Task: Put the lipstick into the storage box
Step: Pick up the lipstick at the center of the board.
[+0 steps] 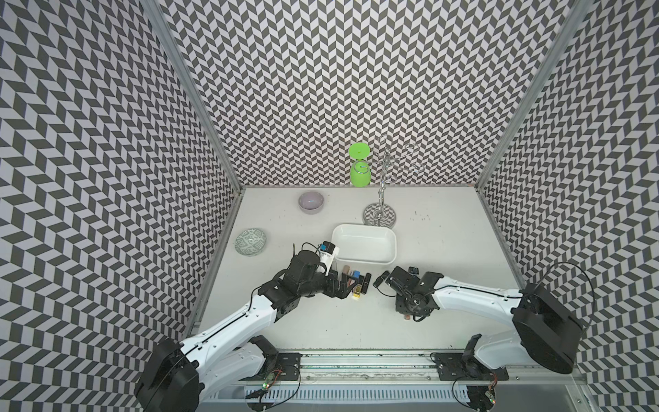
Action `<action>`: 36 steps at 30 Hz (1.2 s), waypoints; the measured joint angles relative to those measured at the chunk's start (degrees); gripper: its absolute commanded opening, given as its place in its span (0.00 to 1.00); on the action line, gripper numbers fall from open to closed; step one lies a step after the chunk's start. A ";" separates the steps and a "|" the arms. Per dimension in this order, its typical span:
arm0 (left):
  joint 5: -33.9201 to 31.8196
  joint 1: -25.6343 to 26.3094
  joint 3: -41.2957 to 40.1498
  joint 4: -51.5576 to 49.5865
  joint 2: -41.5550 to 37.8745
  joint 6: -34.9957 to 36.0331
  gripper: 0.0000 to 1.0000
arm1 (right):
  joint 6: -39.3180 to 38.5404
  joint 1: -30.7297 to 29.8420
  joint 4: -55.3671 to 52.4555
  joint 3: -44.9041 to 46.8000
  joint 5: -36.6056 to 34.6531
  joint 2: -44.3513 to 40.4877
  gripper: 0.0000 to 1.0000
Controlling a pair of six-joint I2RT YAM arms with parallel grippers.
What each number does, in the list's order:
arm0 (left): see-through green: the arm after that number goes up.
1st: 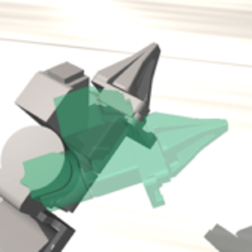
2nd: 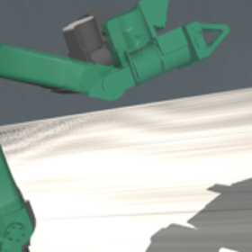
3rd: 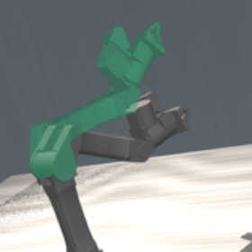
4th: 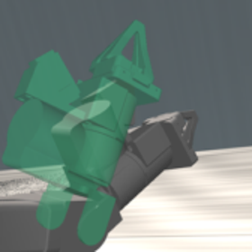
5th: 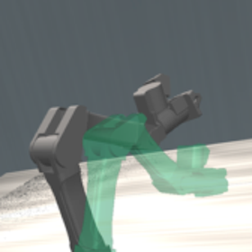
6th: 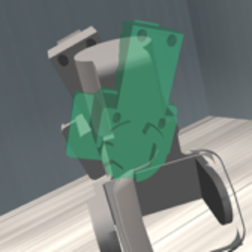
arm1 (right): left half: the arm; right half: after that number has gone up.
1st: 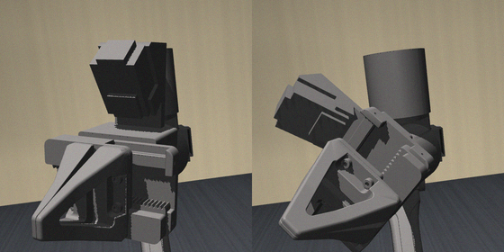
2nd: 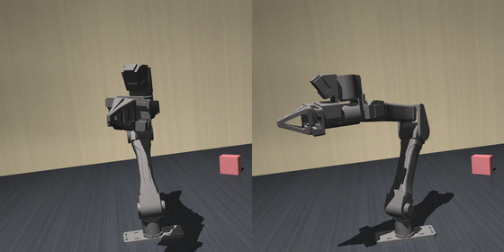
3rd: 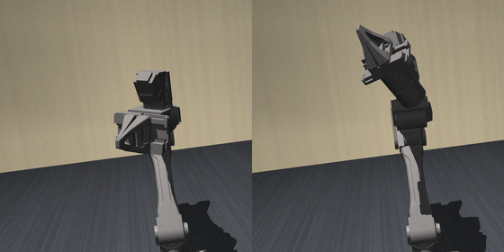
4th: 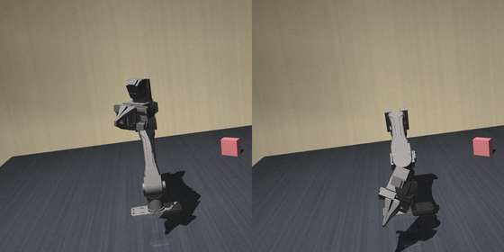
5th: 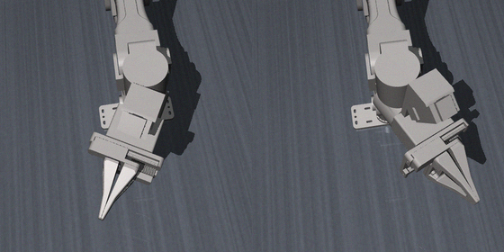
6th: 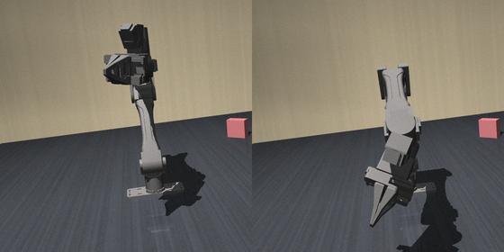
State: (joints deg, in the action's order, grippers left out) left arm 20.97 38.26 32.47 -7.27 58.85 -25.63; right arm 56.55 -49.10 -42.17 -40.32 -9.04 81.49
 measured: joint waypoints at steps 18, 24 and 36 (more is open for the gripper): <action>15.39 1.53 3.23 11.82 7.41 -2.21 0.99 | -13.22 15.69 -1.97 -6.36 -1.18 -18.18 0.15; 18.21 1.16 13.77 13.29 11.04 -2.34 0.99 | -24.15 22.16 -0.98 -23.85 3.76 -18.73 0.15; 25.22 -11.78 23.37 18.25 11.17 -9.07 0.99 | -34.71 22.51 10.73 -38.34 30.99 -12.50 0.16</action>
State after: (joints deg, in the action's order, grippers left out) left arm 46.19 26.48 55.83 10.98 70.02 -34.70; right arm 21.85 -26.59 -31.44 -78.65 21.96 68.99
